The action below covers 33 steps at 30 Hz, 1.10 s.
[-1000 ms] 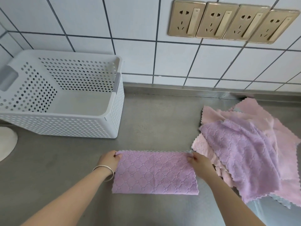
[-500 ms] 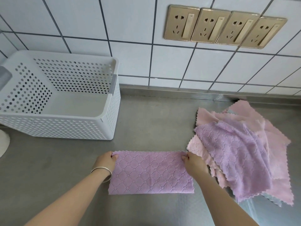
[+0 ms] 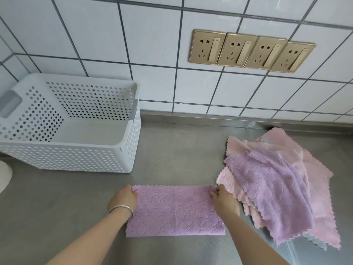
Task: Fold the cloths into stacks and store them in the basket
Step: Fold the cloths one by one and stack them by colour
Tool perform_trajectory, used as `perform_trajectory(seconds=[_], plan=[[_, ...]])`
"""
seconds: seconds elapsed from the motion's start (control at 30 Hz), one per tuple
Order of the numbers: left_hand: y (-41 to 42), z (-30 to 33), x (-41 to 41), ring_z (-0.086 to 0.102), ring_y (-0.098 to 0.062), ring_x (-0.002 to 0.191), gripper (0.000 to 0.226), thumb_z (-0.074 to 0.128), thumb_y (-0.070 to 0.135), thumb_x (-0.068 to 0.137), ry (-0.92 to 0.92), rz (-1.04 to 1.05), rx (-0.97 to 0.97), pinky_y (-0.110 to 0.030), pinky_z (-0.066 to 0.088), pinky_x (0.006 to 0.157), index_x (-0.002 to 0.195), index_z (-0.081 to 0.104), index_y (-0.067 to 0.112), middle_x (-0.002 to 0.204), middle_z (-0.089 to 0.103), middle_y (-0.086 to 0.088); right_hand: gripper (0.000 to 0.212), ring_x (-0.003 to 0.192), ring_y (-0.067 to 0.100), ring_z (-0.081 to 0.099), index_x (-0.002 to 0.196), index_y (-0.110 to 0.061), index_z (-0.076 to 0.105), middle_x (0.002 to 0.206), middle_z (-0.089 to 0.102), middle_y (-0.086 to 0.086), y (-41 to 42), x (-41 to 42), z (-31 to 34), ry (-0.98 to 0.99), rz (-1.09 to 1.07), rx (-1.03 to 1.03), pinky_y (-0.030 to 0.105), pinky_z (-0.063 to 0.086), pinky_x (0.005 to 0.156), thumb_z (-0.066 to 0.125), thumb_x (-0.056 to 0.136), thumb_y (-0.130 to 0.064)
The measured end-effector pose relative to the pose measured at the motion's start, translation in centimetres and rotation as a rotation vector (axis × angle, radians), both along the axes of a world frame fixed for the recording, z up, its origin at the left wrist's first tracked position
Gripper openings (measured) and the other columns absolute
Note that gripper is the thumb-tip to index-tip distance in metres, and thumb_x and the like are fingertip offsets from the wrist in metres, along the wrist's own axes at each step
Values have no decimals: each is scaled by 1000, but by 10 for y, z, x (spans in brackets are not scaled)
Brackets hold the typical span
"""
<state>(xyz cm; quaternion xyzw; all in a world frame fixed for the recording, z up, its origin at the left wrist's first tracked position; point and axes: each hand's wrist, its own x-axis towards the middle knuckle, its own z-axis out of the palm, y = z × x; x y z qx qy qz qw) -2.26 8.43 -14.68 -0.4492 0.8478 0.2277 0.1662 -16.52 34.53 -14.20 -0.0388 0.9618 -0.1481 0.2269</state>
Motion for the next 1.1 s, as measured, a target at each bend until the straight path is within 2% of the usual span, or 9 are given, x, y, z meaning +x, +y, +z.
perform_trajectory(seconds=[0.17, 0.3, 0.43, 0.6, 0.77, 0.9, 0.97, 1.03, 1.1], plan=[[18, -1, 7, 60, -35, 89, 39, 65, 32, 71, 277, -143, -247, -43, 51, 70, 104, 56, 13, 99, 62, -14, 35, 107, 31, 57, 118, -12, 44, 120, 59, 11, 5, 17, 2, 40, -205, -158, 37, 44, 83, 47, 93, -36], [59, -12, 7, 46, -24, 121, 55, 30, 54, 83, 254, -670, -265, -51, 23, 104, 133, 37, 31, 132, 56, 2, 41, 114, 28, 52, 125, -10, 43, 126, 53, 9, 15, 38, 1, -31, -307, -184, 38, 42, 92, 50, 88, -26], [83, -31, 10, 17, -29, 140, 82, 30, 67, 79, 115, -959, -267, -58, 5, 108, 146, 2, 30, 155, 18, 6, 48, 115, 22, 51, 124, -13, 43, 124, 53, 3, 22, 60, 0, -76, -277, -79, 34, 42, 92, 55, 83, -33], [86, -31, 4, 9, -35, 141, 77, 35, 76, 66, -21, -1023, -172, -60, 3, 104, 136, 32, 44, 150, 32, -2, 24, 108, 24, 56, 103, -18, 53, 114, 61, 5, 22, 67, 4, -198, -315, 7, 33, 47, 90, 47, 81, -27], [96, -6, -15, -24, -33, 140, 87, 11, 74, 60, -9, -994, -137, -56, -25, 99, 142, 4, 47, 148, -30, 1, 13, 87, 24, 56, 71, -25, 44, 92, 59, 4, 24, 76, 9, -113, -308, -123, 30, 47, 76, 48, 83, -20], [112, 31, -27, 20, -21, 143, 72, 30, 65, 80, 273, -597, 214, -37, 17, 116, 138, 39, 24, 151, 30, -1, 14, 79, 26, 60, 80, -24, 45, 86, 61, 0, 5, 97, 24, 252, -210, -249, 30, 40, 58, 58, 79, -17], [116, 48, -38, 59, -19, 104, 50, 48, 59, 78, 403, -254, 539, -35, 44, 92, 104, 65, 19, 107, 67, -3, 14, 67, 21, 59, 73, -23, 50, 73, 59, -5, -11, 109, 28, 445, -26, -313, 26, 39, 49, 63, 68, -20], [114, 58, -42, 52, -15, 68, 36, 57, 47, 79, 481, -76, 661, -32, 41, 65, 70, 60, 12, 67, 60, -1, 15, 64, 15, 52, 74, -26, 50, 69, 56, -8, -28, 119, 30, 562, 147, -378, 23, 40, 48, 59, 62, -24], [104, 60, -37, 46, -21, 64, 30, 55, 39, 79, 468, 5, 599, -31, 36, 60, 66, 55, 13, 65, 60, -8, 20, 68, 14, 45, 78, -28, 45, 73, 54, -8, -44, 128, 29, 622, 279, -439, 23, 38, 55, 52, 60, -22]])
